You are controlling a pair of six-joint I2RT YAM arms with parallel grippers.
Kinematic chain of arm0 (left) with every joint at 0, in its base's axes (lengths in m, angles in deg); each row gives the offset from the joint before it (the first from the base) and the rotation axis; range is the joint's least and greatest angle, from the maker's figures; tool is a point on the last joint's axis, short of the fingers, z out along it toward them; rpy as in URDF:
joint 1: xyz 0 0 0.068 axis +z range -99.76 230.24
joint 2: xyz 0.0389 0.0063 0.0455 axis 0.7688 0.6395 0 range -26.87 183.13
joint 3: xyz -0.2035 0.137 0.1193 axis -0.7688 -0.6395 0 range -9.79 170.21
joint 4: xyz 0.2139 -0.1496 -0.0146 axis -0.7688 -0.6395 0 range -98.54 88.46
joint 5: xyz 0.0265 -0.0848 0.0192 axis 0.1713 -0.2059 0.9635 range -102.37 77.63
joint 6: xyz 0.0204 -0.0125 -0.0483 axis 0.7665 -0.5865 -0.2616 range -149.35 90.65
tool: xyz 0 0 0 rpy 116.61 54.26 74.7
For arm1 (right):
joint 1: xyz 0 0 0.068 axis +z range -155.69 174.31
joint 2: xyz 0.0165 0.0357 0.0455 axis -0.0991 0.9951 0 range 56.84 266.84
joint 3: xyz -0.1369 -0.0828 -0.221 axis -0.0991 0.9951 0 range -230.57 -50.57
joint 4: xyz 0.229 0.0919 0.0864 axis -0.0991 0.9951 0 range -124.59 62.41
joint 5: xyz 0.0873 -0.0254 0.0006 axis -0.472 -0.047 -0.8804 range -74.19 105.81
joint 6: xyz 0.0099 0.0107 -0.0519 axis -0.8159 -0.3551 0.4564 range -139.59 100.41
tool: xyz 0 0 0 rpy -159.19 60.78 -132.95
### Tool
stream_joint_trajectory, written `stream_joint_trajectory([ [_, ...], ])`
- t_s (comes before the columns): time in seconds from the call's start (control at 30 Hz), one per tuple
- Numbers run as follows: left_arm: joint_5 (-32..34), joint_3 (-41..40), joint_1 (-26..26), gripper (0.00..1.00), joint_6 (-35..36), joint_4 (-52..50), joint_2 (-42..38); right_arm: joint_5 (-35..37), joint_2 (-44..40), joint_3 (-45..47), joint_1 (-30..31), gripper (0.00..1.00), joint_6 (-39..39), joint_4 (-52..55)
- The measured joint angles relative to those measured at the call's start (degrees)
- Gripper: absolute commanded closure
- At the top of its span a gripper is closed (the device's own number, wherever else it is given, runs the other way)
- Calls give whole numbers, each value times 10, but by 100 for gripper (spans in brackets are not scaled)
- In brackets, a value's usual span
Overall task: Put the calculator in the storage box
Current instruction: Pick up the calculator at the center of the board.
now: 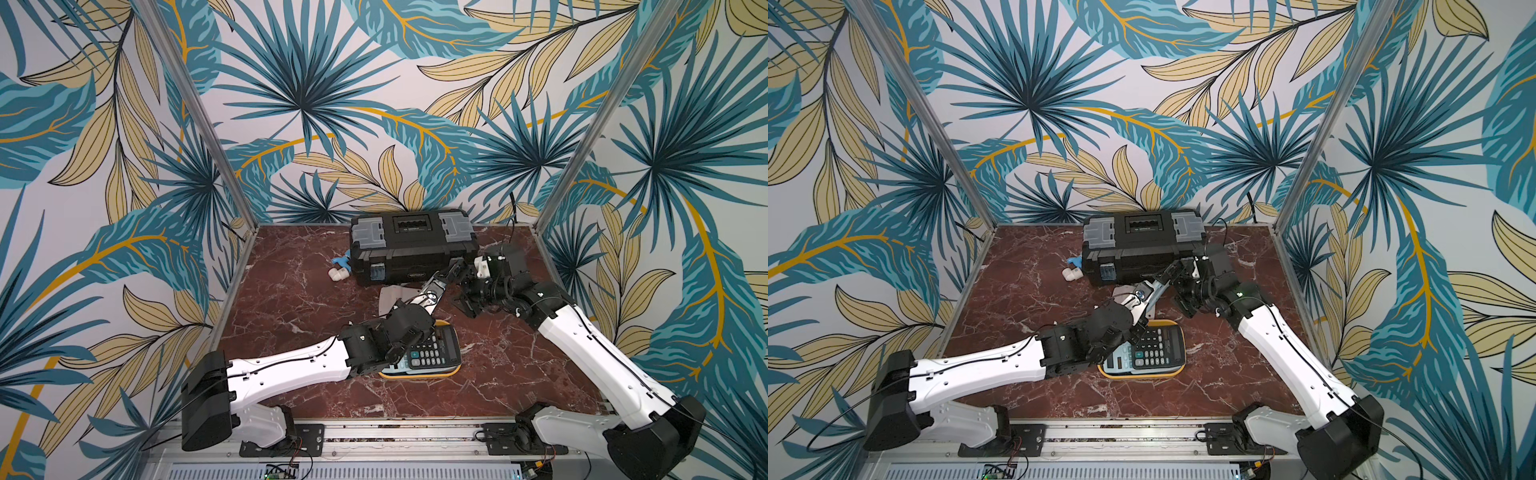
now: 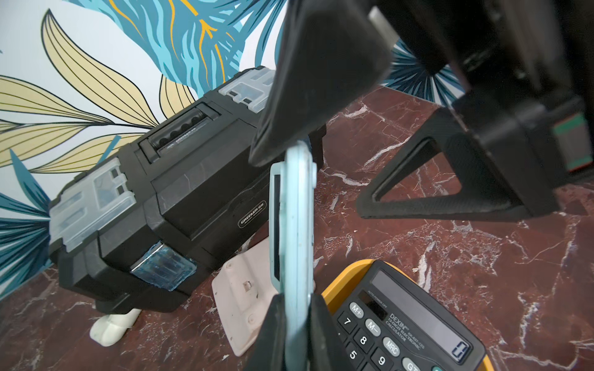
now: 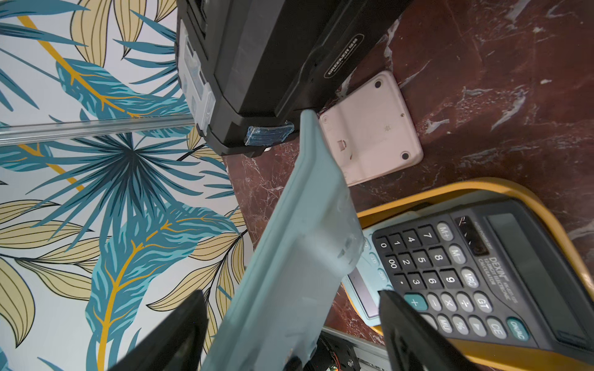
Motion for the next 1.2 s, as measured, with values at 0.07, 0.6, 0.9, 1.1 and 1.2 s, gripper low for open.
stream_joint_trajectory([
  [0.07, 12, 0, -5, 92, 12, 1, 10, 2, 5, -2, 3, 25, -4, 1],
  [0.6, 64, 2, -28, 90, 55, 1, 52, 6, 37, -5, 14, 65, -1, 4],
  [0.9, 80, 6, -29, 74, 66, 0, 52, 9, 42, -5, 15, 86, 4, 14],
  [1.1, 75, 18, -31, 58, 63, 10, 52, 7, 42, -5, 16, 95, 7, 15],
  [1.2, 73, 19, -31, 47, 59, 9, 52, 6, 42, -5, 16, 98, 8, 15],
])
